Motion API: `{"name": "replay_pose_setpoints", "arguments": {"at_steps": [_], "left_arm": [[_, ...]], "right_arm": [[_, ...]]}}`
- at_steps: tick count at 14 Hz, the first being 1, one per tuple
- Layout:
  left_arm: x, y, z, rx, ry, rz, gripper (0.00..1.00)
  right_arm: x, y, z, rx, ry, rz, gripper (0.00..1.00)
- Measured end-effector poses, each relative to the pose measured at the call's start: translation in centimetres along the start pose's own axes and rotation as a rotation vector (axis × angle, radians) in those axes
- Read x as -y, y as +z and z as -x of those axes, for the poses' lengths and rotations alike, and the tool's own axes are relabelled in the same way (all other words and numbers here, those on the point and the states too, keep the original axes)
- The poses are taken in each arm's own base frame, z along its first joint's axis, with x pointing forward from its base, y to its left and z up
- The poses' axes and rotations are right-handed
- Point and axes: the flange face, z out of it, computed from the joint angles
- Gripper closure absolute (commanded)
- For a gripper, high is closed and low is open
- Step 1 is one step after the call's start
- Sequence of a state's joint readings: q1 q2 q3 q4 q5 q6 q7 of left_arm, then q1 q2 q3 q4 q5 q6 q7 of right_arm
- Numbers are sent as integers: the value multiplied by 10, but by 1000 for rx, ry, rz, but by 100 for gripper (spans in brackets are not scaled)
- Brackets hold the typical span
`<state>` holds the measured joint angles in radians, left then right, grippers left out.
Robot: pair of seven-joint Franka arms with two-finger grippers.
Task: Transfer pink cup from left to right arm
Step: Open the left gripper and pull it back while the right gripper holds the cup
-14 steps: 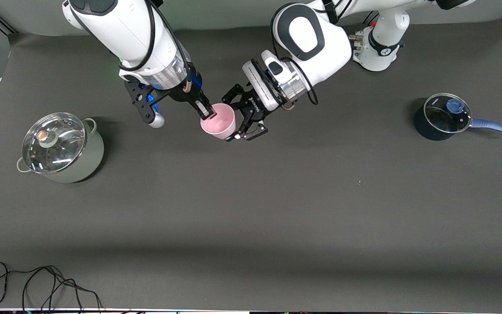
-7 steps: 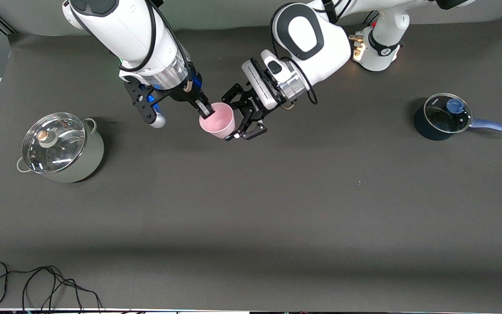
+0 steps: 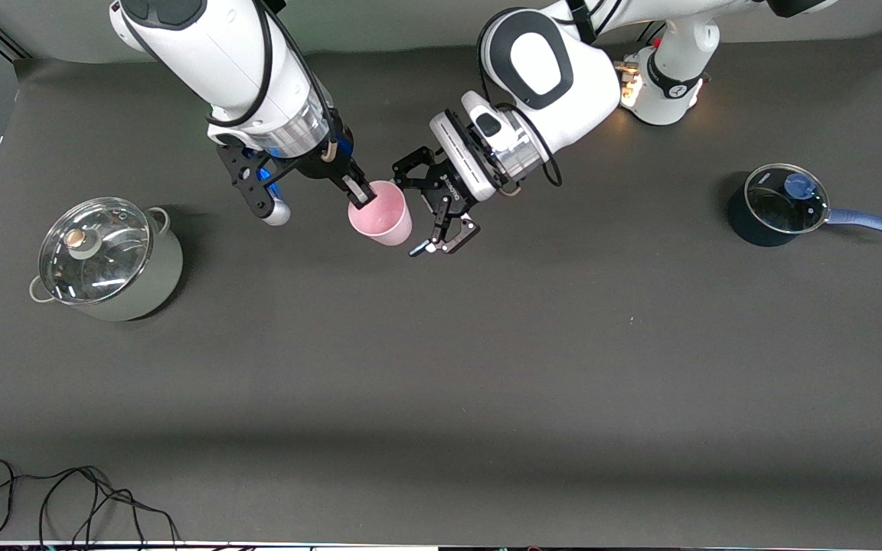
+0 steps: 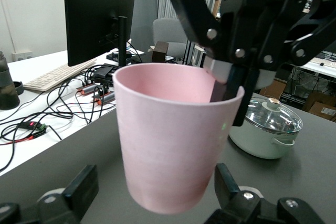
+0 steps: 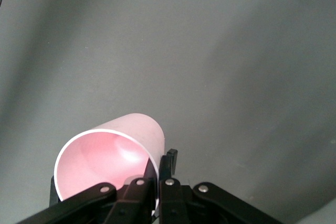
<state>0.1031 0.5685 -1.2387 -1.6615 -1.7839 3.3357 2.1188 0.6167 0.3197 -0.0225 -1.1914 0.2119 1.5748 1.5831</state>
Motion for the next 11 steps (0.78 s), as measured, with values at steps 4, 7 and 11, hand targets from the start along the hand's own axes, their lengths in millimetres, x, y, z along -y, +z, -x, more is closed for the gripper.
{"name": "replay_pose_setpoints", "arguments": {"at_steps": [4, 7, 11], "left_arm": [[7, 0, 10, 24, 0, -20, 1], [18, 0, 29, 73, 2, -55, 1], [54, -4, 49, 110, -21, -117, 1]], "right_arm": [[2, 0, -8, -3, -65, -7, 100], [-5, -1, -34, -3, -200, 50, 100], [-24, -12, -100, 2, -435, 137, 100]]}}
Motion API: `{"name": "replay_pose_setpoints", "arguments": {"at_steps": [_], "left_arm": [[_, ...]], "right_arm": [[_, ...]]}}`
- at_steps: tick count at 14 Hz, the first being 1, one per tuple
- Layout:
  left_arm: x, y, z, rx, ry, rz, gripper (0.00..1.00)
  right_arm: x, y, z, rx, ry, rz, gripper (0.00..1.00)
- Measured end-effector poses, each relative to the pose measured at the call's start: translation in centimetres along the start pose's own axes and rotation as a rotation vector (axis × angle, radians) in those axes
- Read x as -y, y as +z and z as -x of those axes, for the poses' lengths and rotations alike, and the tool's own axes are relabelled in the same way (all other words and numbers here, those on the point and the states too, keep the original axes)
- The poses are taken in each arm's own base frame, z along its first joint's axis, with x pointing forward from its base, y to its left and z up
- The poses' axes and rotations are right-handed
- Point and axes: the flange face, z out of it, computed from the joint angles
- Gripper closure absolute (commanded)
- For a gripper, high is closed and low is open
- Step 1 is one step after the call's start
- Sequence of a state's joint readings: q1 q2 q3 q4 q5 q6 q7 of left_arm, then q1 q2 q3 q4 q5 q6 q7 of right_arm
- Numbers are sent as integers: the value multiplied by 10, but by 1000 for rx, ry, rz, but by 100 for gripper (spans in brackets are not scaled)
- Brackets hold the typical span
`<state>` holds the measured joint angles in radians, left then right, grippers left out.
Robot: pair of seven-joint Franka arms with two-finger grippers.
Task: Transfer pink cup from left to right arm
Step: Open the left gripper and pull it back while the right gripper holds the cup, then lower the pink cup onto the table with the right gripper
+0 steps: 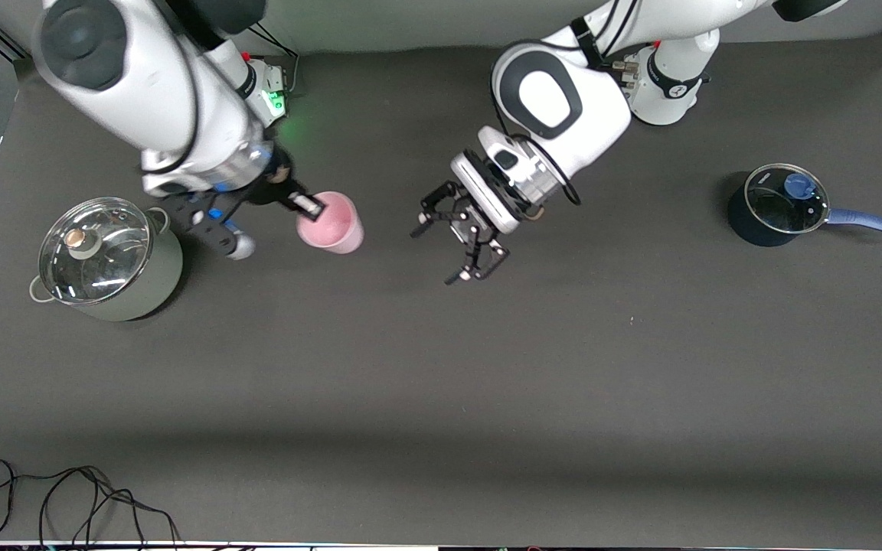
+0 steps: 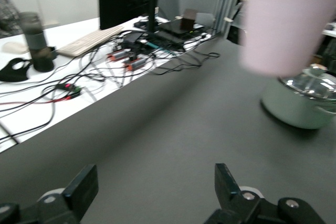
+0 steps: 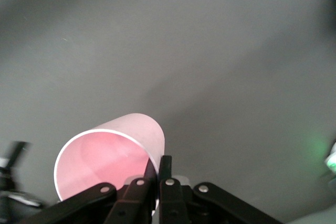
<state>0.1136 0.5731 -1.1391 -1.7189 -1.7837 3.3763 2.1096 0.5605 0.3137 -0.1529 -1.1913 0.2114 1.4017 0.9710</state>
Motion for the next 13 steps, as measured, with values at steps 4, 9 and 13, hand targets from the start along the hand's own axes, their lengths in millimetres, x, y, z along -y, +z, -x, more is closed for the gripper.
{"name": "replay_pose_setpoints", "arguments": {"at_steps": [4, 9, 13], "left_arm": [[72, -1, 23, -9, -108, -34, 1], [117, 3, 58, -43, -201, 30, 1], [134, -5, 76, -90, -238, 105, 1]], "right_arm": [[-62, -17, -53, 11, -226, 37, 100], [-153, -19, -112, 11, -467, 116, 100], [-184, 21, -152, -1, -502, 124, 100]]}}
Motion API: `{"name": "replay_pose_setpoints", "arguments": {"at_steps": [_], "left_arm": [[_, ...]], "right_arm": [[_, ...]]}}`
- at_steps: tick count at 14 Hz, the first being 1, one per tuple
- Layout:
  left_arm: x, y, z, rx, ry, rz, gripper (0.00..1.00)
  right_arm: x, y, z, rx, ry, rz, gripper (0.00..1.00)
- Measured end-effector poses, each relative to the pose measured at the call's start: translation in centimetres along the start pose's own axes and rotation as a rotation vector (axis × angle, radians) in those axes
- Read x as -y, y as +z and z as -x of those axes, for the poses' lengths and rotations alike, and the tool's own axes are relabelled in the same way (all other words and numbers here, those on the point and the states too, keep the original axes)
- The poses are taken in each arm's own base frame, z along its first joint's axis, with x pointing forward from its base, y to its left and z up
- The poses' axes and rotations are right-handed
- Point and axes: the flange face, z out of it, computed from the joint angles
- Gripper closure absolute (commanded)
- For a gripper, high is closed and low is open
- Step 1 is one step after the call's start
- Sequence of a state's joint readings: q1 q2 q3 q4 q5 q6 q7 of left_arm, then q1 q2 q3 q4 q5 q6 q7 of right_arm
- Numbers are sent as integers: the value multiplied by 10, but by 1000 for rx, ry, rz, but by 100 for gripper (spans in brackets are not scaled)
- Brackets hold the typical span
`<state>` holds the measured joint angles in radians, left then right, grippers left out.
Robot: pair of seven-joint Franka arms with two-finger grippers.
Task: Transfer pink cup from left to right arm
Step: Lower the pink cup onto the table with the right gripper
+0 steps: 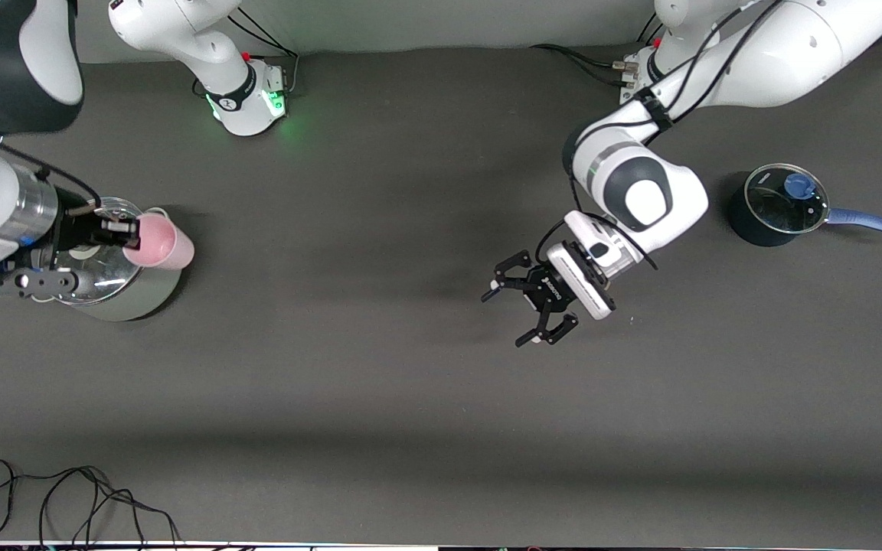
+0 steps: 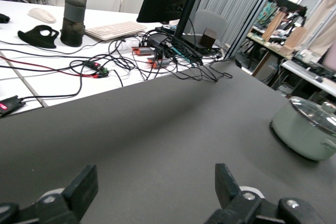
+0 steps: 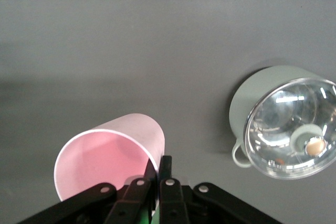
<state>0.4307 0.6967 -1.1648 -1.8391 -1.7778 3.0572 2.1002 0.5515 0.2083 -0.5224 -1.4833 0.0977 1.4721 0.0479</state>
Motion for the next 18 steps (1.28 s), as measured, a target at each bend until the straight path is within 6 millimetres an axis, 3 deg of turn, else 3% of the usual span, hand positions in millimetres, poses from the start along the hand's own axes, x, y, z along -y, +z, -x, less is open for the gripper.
{"name": "replay_pose_setpoints", "arguments": {"at_steps": [4, 13, 16, 18], "left_arm": [[8, -4, 14, -20, -3, 71, 1], [10, -2, 15, 2, 105, 118, 0], [15, -8, 10, 40, -68, 18, 0], [10, -7, -6, 31, -196, -30, 0]], "right_arm": [[-23, 78, -12, -48, 19, -20, 100], [-36, 235, 1, -148, 48, -5, 100], [-38, 265, 1, -150, 52, 18, 100], [-39, 280, -2, -150, 70, 20, 100]]}}
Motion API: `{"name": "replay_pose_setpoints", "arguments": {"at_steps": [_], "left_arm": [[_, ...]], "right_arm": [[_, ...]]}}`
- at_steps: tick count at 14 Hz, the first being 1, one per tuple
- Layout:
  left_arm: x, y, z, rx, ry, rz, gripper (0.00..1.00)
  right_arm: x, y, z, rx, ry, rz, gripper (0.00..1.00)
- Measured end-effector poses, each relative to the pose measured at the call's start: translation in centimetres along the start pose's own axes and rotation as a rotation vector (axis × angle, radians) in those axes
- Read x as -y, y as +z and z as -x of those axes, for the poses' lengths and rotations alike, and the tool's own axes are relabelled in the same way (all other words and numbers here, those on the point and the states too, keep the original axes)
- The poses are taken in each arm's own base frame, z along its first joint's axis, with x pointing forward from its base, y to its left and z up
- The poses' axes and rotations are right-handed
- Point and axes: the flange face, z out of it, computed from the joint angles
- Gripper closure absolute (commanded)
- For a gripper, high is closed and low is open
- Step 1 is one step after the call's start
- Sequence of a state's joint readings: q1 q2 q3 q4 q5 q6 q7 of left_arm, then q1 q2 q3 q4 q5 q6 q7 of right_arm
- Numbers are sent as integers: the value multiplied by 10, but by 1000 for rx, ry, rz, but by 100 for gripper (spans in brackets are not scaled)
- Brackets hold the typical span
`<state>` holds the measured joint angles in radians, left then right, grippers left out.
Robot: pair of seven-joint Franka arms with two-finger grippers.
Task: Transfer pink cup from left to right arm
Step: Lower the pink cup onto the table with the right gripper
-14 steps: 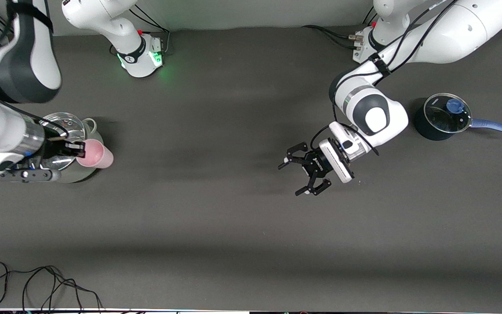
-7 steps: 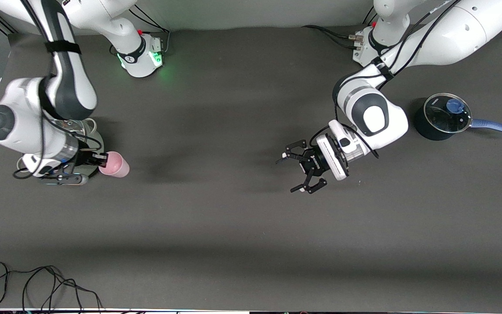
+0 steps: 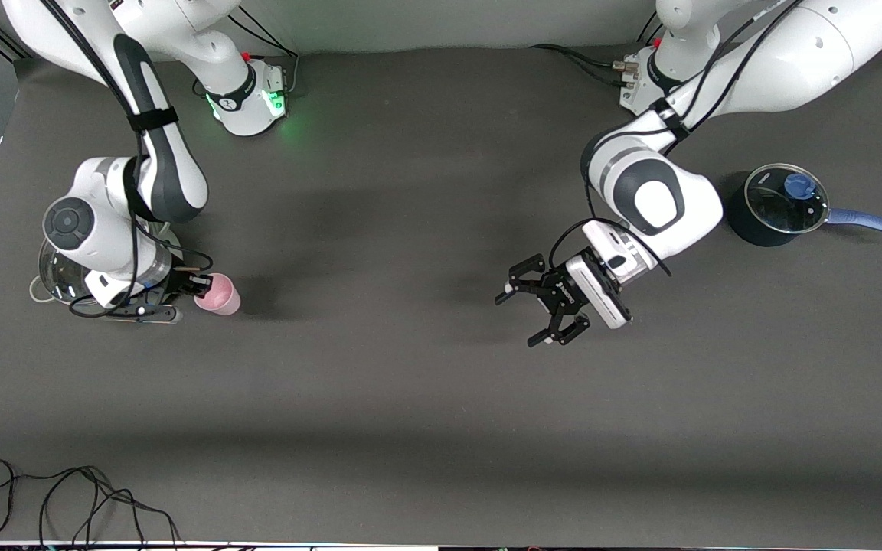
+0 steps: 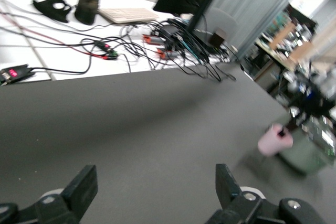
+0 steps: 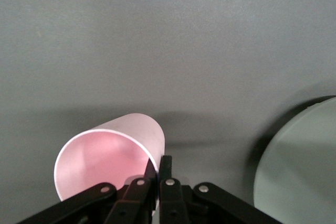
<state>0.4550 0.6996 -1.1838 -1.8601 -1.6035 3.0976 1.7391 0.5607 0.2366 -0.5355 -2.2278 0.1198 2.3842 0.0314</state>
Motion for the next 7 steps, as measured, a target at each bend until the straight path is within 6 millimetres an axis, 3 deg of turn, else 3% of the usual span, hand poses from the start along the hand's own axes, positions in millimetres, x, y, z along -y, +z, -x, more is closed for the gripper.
{"name": "replay_pose_setpoints", "arguments": {"at_steps": [3, 7], "left_arm": [[-7, 3, -5, -6, -146, -5, 0], [-8, 4, -6, -7, -300, 9, 0]], "right_arm": [[2, 18, -1, 10, 25, -1, 100], [3, 23, -1, 11, 22, 5, 100]]}}
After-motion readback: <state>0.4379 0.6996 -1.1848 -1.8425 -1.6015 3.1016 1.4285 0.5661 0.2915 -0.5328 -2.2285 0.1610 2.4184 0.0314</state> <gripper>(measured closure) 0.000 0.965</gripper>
